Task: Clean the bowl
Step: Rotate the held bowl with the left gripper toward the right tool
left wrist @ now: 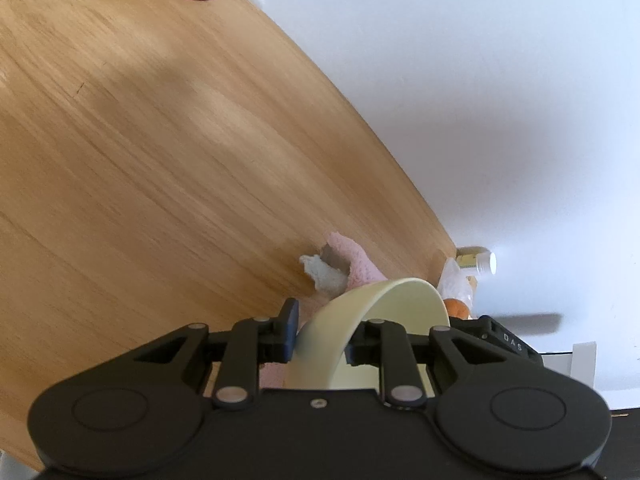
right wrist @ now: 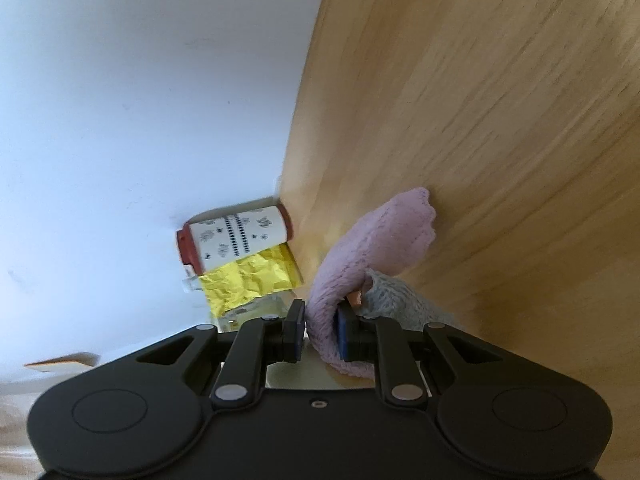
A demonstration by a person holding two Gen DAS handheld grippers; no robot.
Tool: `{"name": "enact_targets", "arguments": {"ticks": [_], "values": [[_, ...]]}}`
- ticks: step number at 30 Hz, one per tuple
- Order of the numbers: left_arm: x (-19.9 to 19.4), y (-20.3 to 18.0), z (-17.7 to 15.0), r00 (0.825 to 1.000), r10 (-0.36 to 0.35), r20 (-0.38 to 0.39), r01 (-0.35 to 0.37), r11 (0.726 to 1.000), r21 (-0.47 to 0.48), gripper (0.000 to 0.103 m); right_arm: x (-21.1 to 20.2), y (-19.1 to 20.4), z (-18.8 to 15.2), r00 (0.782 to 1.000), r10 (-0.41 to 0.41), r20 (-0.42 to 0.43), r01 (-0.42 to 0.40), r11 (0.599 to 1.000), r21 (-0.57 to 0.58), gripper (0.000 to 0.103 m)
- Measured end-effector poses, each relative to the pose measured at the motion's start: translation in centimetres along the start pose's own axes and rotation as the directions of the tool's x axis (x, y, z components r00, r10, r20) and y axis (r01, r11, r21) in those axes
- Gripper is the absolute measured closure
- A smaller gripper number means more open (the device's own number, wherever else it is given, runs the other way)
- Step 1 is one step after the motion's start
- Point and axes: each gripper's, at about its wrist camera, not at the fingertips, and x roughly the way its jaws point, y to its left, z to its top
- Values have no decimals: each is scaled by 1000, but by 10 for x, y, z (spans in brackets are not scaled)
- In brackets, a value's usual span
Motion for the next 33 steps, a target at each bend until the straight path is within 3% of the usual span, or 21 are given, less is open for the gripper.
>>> {"name": "enact_targets", "arguments": {"ticks": [6,15,21,28,33], "values": [[-4,-6,2,999,-42,32,42,999,-5,82,-13,21,-2,999,5,45,-1,997,-74,83],[-6,-10,1,994,-73,85,77,996,-40,82,-35,38,-3,990,105,97,-99,993,-63,83],[-4,-4,-1,992,-83,96,91,993,-79,82,-44,22,-12,984,110,143,-112,994,7,83],[-3,2,-2,992,-70,104,82,989,-119,82,-37,-7,-19,985,56,162,-78,988,133,83],[-5,8,2,992,-54,117,71,987,-147,82,-34,-9,-22,987,44,156,-66,988,138,83]]}}
